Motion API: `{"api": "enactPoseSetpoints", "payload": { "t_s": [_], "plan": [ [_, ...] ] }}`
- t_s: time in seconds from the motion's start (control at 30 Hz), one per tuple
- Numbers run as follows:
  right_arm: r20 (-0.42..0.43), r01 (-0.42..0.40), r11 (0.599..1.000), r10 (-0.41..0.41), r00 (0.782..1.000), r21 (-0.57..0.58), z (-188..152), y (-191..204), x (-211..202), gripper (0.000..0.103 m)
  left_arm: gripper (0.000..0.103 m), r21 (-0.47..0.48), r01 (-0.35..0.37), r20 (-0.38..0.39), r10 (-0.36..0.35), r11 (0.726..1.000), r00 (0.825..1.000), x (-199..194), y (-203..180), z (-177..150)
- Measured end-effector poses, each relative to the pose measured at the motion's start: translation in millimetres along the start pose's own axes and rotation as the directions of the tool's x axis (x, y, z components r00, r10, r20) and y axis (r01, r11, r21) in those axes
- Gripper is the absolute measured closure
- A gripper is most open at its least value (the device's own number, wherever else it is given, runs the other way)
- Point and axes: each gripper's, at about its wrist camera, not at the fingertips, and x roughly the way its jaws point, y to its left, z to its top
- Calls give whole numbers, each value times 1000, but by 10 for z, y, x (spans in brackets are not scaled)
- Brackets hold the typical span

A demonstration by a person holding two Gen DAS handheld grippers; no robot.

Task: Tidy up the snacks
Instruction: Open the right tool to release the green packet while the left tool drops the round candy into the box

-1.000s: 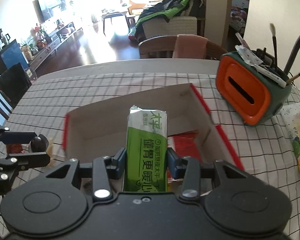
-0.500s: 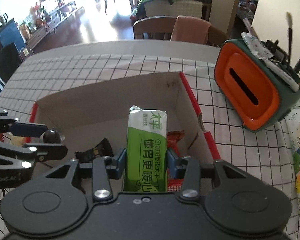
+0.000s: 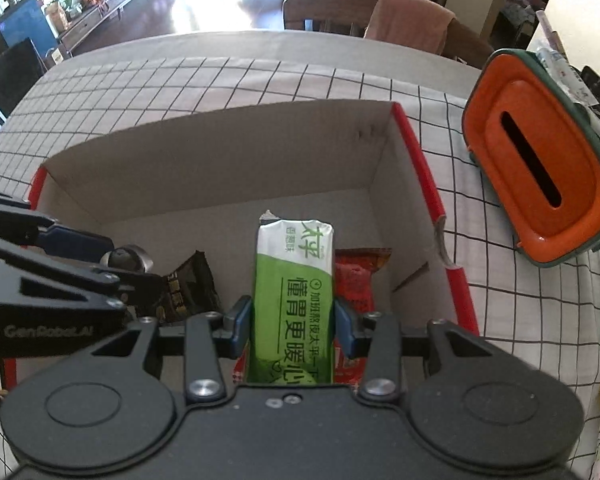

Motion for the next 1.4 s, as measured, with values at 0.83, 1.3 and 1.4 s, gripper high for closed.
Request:
{"api": "enactPoseSetpoints", "payload": {
  "t_s": [0.83,1.3,1.4],
  "plan": [
    [60,-17,999,15,998,39,-70,-28,-274,60,53,10,72,75,-72,997,995,-261,82,-175],
    [138,-33,998,27,990,43,-186,145,-680,55,49,79,81,226,-97,994,969,-773,169,-499],
    [165,-54,997,45,985,51,-218,214,-789,52,46,84,84,282,-104,993,954,-899,243,-589]
  ]
}}
